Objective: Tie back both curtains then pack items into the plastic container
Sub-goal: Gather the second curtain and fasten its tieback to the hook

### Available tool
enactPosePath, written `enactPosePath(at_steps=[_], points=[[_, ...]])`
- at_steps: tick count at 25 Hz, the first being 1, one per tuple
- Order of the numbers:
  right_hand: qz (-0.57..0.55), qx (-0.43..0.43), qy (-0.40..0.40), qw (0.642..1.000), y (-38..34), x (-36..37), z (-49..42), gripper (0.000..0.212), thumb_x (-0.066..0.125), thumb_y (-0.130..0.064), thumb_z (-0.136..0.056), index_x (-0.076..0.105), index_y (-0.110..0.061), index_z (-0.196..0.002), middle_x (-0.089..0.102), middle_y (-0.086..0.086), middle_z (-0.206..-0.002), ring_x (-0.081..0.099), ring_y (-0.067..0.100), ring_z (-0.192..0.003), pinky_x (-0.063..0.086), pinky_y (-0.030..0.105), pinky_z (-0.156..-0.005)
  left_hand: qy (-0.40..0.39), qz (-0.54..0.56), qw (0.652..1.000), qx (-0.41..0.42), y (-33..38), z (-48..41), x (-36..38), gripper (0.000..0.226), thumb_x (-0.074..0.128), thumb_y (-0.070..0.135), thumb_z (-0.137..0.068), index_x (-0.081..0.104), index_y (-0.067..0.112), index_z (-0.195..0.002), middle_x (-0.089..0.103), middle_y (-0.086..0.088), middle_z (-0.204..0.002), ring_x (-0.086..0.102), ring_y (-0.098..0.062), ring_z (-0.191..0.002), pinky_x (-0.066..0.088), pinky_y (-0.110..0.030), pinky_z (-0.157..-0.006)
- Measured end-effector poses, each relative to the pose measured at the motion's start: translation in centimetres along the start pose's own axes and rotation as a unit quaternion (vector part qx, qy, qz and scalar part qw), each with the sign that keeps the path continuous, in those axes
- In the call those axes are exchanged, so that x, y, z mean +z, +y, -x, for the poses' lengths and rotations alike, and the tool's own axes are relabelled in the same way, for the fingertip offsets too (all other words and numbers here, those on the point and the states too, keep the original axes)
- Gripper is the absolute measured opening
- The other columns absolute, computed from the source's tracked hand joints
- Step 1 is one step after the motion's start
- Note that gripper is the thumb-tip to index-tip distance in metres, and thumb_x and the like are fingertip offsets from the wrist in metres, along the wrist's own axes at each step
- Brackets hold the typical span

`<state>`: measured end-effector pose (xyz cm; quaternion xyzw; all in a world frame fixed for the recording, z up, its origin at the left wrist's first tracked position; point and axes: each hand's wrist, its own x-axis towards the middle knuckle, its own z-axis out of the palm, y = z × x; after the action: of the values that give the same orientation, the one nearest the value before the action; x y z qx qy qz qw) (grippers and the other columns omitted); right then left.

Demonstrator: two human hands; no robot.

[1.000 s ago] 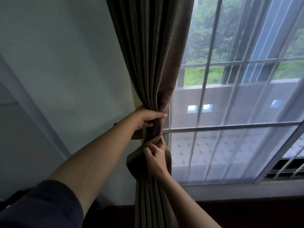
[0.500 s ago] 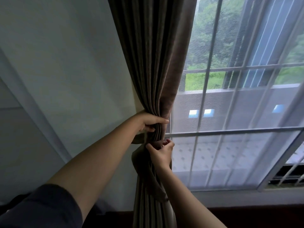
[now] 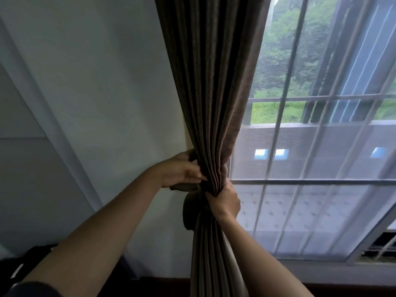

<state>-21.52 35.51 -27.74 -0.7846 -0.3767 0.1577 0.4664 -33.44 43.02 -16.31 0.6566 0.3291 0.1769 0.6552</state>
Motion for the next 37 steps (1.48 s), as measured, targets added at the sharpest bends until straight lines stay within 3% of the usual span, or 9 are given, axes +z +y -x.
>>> enactPosePath(at_steps=[2, 4, 7, 14, 18, 22, 27, 31, 37], points=[[0.02, -0.02, -0.007, 1.0, 0.2, -0.4, 0.5, 0.056, 0.07, -0.039, -0.073, 0.047, -0.03, -0.124, 0.063, -0.003, -0.111, 0.062, 0.025, -0.096, 0.052, 0.036, -0.076, 0.086, 0.059, 0.994, -0.016, -3.8, 1.0, -0.9, 0.071, 0.05, -0.014, -0.08, 0.038, 0.023, -0.139, 0.041, 0.009, -0.14, 0.061, -0.028, -0.109, 0.054, -0.031, -0.076], [0.029, -0.029, -0.017, 0.999, 0.3, -0.7, 1.0, 0.064, 0.069, -0.034, -0.073, 0.043, -0.03, -0.13, 0.061, -0.003, -0.116, 0.061, 0.026, -0.1, 0.051, 0.036, -0.078, 0.165, -0.074, 0.982, -0.059, -8.3, 2.0, -0.9, 0.067, 0.056, -0.007, -0.082, 0.039, 0.029, -0.136, 0.039, 0.007, -0.142, 0.056, -0.02, -0.109, 0.051, -0.025, -0.075], [0.022, -0.036, -0.03, 0.999, 0.3, -1.3, 1.9, 0.062, 0.067, -0.031, -0.072, 0.044, -0.032, -0.129, 0.06, -0.004, -0.117, 0.06, 0.026, -0.1, 0.05, 0.034, -0.077, 0.129, -0.183, 0.973, -0.046, -13.2, 2.5, 1.2, 0.052, 0.062, 0.016, -0.086, 0.043, 0.039, -0.128, 0.047, 0.008, -0.134, 0.054, -0.019, -0.114, 0.049, -0.031, -0.093], [0.042, -0.048, -0.081, 0.995, 0.0, -1.8, 2.9, 0.05, 0.071, -0.035, -0.064, 0.052, -0.024, -0.11, 0.058, -0.003, -0.108, 0.059, 0.023, -0.097, 0.053, 0.037, -0.078, 0.246, -0.262, 0.932, 0.043, -12.9, 0.6, 5.8, 0.03, 0.047, 0.012, -0.092, 0.056, 0.012, -0.121, 0.061, -0.006, -0.121, 0.059, -0.02, -0.104, 0.041, -0.018, -0.08], [0.004, -0.033, -0.098, 0.995, -1.0, -2.6, 2.8, 0.046, 0.071, -0.051, -0.063, 0.056, -0.033, -0.103, 0.059, -0.009, -0.099, 0.059, 0.015, -0.09, 0.053, 0.034, -0.078, 0.247, -0.278, 0.928, 0.03, -12.6, 0.4, 6.6, 0.027, 0.047, 0.008, -0.093, 0.057, 0.002, -0.117, 0.065, -0.015, -0.112, 0.061, -0.029, -0.103, 0.045, -0.025, -0.081], [-0.002, -0.031, -0.073, 0.997, -1.5, -2.6, 3.1, 0.043, 0.053, -0.059, -0.079, 0.054, -0.031, -0.111, 0.062, -0.004, -0.106, 0.06, 0.023, -0.097, 0.047, 0.032, -0.074, 0.154, -0.252, 0.953, 0.069, -12.8, 1.4, 5.5, 0.02, 0.045, 0.015, -0.093, 0.058, 0.018, -0.107, 0.061, 0.005, -0.097, 0.06, -0.013, -0.091, 0.046, -0.019, -0.077], [0.012, -0.038, -0.04, 0.998, -1.3, -2.0, 3.7, 0.041, 0.049, -0.043, -0.084, 0.045, -0.029, -0.123, 0.053, -0.004, -0.117, 0.058, 0.026, -0.097, 0.048, 0.039, -0.077, 0.144, -0.424, 0.886, 0.116, -14.2, 2.4, 1.4, 0.012, 0.047, 0.023, -0.089, 0.04, 0.017, -0.081, 0.042, 0.007, -0.081, 0.044, -0.005, -0.073, 0.036, -0.02, -0.063], [-0.005, -0.031, -0.043, 0.999, -1.0, -1.6, 4.3, 0.041, 0.05, -0.043, -0.084, 0.045, -0.032, -0.124, 0.053, -0.005, -0.115, 0.056, 0.025, -0.101, 0.047, 0.039, -0.081, 0.158, -0.515, 0.829, 0.15, -12.3, 2.7, -1.2, 0.008, 0.048, 0.011, -0.091, 0.052, 0.007, -0.096, 0.056, -0.007, -0.098, 0.053, -0.022, -0.09, 0.035, -0.026, -0.072], [-0.056, -0.011, -0.049, 0.997, -1.2, -2.4, 5.2, 0.038, 0.049, -0.04, -0.089, 0.044, -0.033, -0.126, 0.052, -0.005, -0.12, 0.054, 0.022, -0.105, 0.035, 0.031, -0.077, 0.188, -0.509, 0.825, 0.156, -9.2, -0.3, 0.8, 0.018, 0.046, 0.0, -0.09, 0.062, 0.0, -0.097, 0.058, -0.012, -0.099, 0.059, -0.026, -0.092, 0.039, -0.024, -0.07]])
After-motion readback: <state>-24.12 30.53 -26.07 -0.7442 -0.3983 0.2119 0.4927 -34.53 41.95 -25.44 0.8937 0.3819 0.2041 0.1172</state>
